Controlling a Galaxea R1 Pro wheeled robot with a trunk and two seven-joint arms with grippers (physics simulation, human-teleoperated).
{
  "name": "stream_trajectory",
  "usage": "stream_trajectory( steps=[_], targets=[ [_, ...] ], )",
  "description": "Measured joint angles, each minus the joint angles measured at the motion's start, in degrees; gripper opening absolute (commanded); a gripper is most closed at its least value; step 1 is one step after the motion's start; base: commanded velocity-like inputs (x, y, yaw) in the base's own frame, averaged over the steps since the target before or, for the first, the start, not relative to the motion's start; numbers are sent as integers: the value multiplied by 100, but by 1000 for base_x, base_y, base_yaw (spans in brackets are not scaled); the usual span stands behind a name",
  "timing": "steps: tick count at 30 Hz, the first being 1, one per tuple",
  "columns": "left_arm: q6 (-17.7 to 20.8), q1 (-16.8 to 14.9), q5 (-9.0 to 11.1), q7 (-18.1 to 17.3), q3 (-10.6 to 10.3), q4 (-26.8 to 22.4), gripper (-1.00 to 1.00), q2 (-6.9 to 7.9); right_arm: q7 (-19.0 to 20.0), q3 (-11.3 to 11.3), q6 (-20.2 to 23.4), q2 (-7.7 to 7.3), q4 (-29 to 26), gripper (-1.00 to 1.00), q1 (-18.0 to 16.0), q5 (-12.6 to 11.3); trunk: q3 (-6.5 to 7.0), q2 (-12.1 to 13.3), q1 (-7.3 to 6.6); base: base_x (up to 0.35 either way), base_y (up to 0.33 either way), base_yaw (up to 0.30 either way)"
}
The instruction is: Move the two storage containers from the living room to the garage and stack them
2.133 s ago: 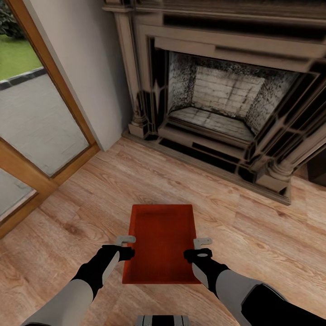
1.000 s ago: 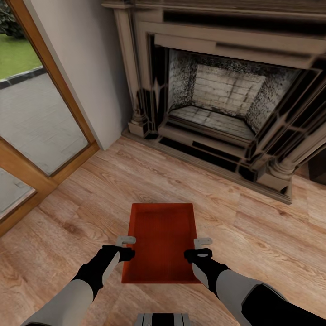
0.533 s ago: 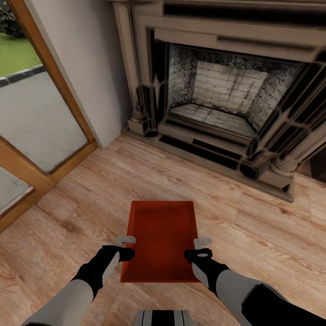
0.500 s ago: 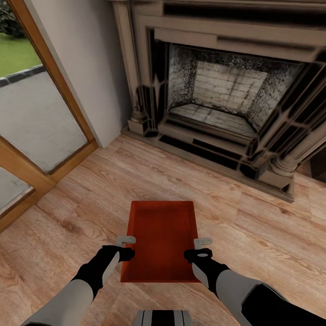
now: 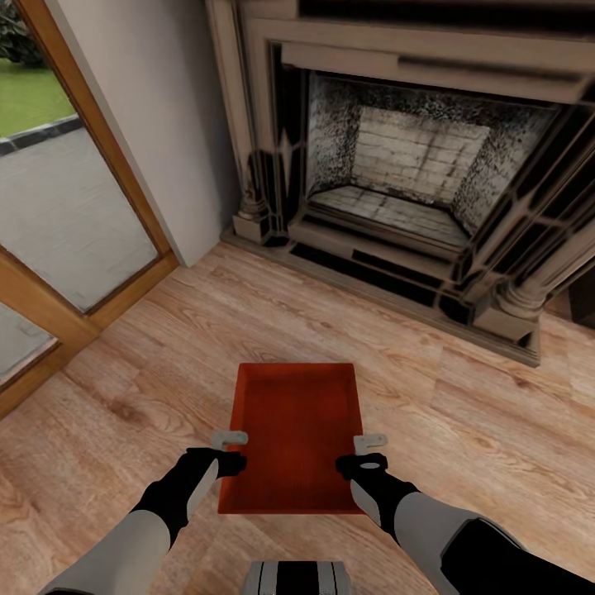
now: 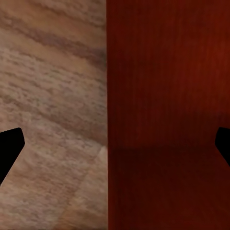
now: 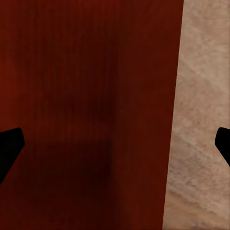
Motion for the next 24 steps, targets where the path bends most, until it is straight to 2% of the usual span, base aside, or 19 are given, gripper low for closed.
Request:
stream_trajectory(
  steps=[2,15,24],
  targets=[
    [-14,2,0,0,-10,-21,100,-1,0,0,0,-1,0,100,0,2,0,0,0,0,0,0],
    [-15,1,0,0,-14,-12,100,-7,0,-1,0,-10,0,100,0,0,-233,-520,285,0,0,0],
    [-20,0,0,0,-23,-20,100,-7,0,0,-3,-18,0,100,0,-3,-233,-521,286,0,0,0]
  ],
)
